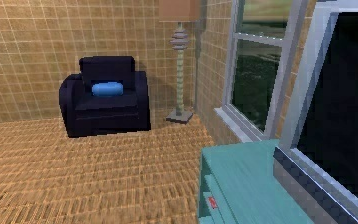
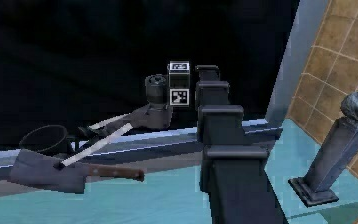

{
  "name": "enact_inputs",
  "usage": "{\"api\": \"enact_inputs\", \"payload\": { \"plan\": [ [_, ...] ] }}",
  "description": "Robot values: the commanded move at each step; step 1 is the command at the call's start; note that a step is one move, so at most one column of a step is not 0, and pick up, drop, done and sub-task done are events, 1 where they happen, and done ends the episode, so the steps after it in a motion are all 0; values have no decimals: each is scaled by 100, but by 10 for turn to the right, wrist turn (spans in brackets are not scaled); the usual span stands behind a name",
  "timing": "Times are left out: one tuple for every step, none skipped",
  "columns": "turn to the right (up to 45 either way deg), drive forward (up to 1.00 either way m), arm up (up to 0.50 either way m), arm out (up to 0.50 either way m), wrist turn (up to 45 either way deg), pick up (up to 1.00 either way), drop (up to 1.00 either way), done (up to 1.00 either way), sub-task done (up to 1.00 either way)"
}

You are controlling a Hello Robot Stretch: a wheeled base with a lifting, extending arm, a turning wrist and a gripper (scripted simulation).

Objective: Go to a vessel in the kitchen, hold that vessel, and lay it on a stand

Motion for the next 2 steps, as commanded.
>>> {"api": "enact_inputs", "payload": {
  "plan": [
    [0, 0, 0, 0, 450, 0, 0, 0, 0],
    [0, 0, 0, 0, 0, 0, 100, 0, 0]
  ]
}}
